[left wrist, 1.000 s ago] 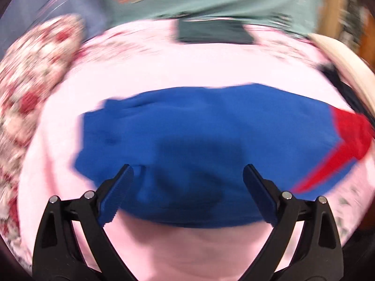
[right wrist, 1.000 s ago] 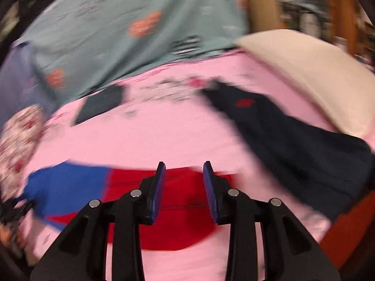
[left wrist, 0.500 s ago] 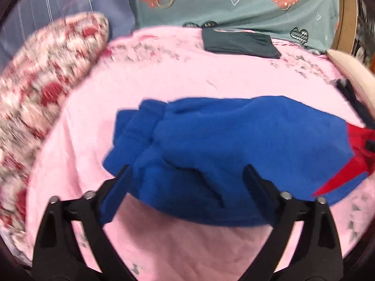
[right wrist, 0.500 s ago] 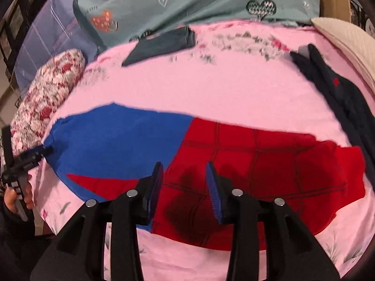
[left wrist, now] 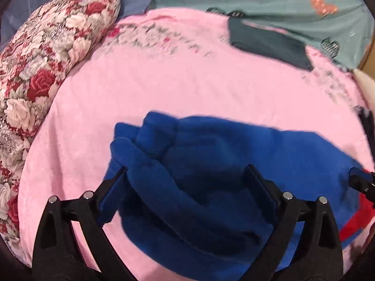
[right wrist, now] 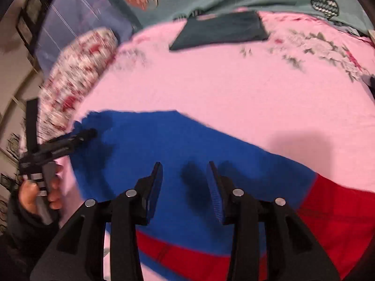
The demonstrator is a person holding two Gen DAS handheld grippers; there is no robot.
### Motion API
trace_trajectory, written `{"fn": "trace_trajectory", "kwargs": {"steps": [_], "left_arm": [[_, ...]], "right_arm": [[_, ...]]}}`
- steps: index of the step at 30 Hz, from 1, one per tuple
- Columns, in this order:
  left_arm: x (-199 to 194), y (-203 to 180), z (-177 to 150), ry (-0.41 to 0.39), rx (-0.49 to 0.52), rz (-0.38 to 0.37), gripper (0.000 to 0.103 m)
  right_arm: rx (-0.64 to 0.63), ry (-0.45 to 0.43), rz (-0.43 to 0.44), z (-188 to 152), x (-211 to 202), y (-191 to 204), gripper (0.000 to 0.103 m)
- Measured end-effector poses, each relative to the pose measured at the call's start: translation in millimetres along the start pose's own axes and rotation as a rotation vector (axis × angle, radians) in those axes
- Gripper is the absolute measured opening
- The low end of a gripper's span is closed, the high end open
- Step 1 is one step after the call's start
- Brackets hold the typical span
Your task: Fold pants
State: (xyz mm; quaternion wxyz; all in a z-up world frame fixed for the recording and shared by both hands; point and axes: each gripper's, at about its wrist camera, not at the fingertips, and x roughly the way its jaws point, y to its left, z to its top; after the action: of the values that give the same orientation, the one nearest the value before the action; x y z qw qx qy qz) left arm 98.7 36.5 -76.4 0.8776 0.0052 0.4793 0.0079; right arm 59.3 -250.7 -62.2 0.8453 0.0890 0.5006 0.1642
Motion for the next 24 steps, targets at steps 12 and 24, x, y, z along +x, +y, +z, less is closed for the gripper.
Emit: {"fn": "trace_trajectory", "kwargs": {"steps": [12,24], "left_arm": [[-107.1,43.3,-35.2,-0.191,0.024,-0.024,0.098],[-10.1,-52.2,-38.9,-0.049,0.211,-0.037,0.101]], "right_arm": [[-0.082,-0.018,0.137,58.9,-14.5,15.2,0.059],[0.138,0.306,0.344,80.5,73.1,-3.9,0.059]]}}
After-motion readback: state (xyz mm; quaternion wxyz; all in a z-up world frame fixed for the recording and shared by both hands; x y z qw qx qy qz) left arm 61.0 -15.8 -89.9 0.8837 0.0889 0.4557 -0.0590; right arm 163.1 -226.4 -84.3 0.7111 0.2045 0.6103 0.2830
